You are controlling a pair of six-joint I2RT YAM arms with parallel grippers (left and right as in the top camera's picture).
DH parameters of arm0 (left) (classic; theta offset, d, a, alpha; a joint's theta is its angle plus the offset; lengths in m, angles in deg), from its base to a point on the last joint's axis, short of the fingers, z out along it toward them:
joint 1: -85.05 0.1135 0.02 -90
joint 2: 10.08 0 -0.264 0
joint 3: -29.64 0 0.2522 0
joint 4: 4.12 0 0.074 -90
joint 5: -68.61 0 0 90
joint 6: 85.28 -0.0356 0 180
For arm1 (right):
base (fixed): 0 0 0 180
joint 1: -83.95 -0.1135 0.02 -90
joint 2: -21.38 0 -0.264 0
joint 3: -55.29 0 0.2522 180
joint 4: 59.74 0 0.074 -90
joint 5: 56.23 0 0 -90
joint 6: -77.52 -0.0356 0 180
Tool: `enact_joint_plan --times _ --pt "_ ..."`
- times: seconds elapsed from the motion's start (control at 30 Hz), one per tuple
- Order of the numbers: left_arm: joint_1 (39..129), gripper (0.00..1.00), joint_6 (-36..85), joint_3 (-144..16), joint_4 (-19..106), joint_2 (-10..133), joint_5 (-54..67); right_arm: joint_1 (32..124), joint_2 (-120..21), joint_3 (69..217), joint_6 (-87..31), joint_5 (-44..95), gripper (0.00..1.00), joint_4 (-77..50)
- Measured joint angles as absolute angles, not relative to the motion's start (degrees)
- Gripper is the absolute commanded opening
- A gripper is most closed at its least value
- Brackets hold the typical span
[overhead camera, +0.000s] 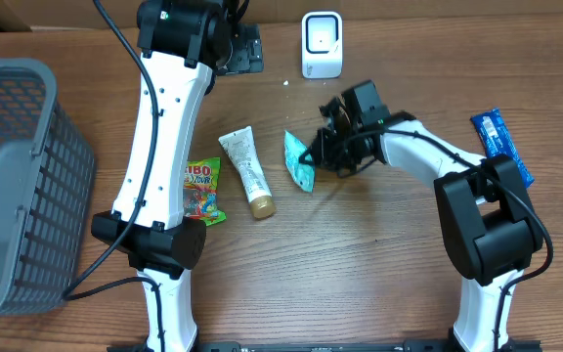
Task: Scan the item barcode
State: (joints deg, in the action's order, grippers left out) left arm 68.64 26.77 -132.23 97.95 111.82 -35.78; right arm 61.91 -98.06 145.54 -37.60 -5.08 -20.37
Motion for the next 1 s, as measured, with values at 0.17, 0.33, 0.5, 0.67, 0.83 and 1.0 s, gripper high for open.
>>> enact_joint_plan --times 0.17,0.33,0.5,0.67,0.83,1.0 --pt "68.6 0.99 26.8 -132.2 98.0 111.8 -35.8 64.0 -97.6 143.3 -42.1 -1.8 0.36 -16.9" --pt "68.6 1.00 26.8 -132.2 98.0 111.8 -35.8 67.7 -96.3 144.6 -42.8 5.8 0.57 -9.9" --pt "68.6 1.00 26.8 -132.2 98.0 111.8 -35.8 69.5 -95.6 147.3 -39.2 14.4 0.72 -5.0" --pt "68.6 1.00 26.8 -132.2 98.0 111.8 -35.8 69.5 -94.5 151.9 -34.7 14.7 0.97 1.4" --pt "68.6 1.00 26.8 -132.2 98.0 111.8 -35.8 68.6 -92.3 152.9 -34.0 3.6 0.92 4.5" --pt "68.6 1.00 26.8 -132.2 98.0 111.8 -35.8 62.2 -92.3 152.9 -36.6 2.3 0.18 4.7"
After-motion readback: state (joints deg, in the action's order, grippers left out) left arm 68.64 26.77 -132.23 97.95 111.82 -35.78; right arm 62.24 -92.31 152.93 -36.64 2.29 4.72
